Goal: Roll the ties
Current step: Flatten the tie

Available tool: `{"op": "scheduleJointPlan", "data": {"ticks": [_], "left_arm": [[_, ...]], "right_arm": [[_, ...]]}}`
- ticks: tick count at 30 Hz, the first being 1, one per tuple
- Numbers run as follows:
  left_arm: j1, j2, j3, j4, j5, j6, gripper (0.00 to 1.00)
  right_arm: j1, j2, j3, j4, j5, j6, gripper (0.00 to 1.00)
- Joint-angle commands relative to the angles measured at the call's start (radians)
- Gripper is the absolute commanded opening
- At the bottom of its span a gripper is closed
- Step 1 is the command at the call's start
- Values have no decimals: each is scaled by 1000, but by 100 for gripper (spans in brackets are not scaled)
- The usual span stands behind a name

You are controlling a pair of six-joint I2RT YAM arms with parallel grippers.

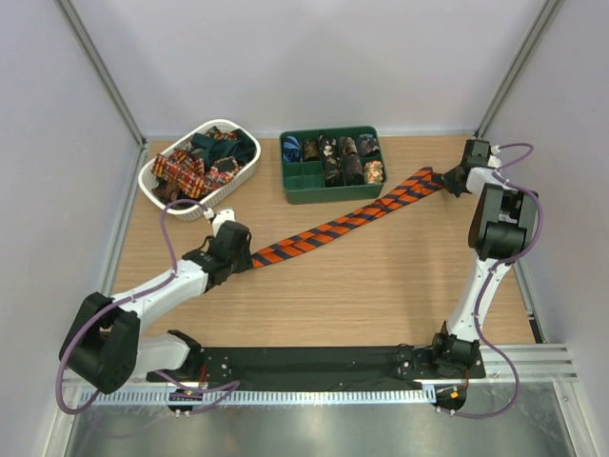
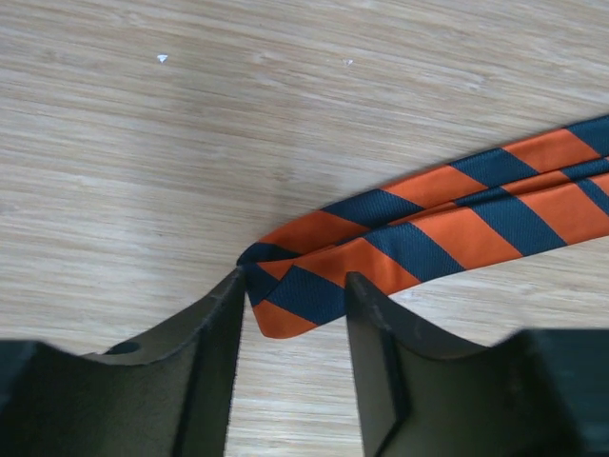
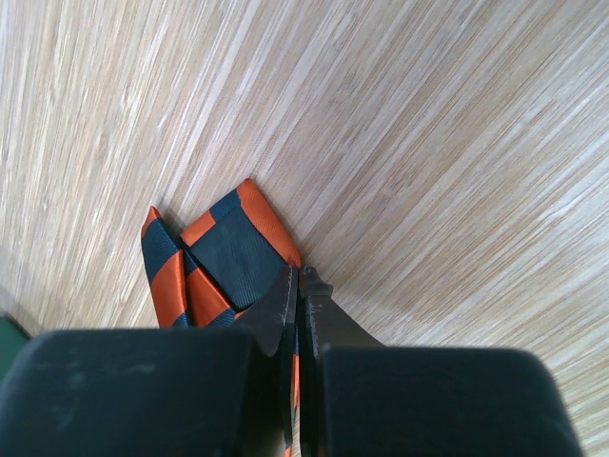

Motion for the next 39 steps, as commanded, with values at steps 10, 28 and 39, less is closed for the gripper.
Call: {"op": "scheduleJointPlan", "data": {"ticks": [10, 28, 39], "left_arm": [[16, 76, -3, -22, 34, -82, 7], [-79, -140, -247, 167, 87, -297, 13], [-103, -240, -295, 168, 81, -277, 33]], "right_arm": [[-28, 37, 77, -25, -36, 28, 1], [-57, 89, 238, -109, -62, -33, 33], [-16, -127, 94, -134, 28, -131, 55]]}}
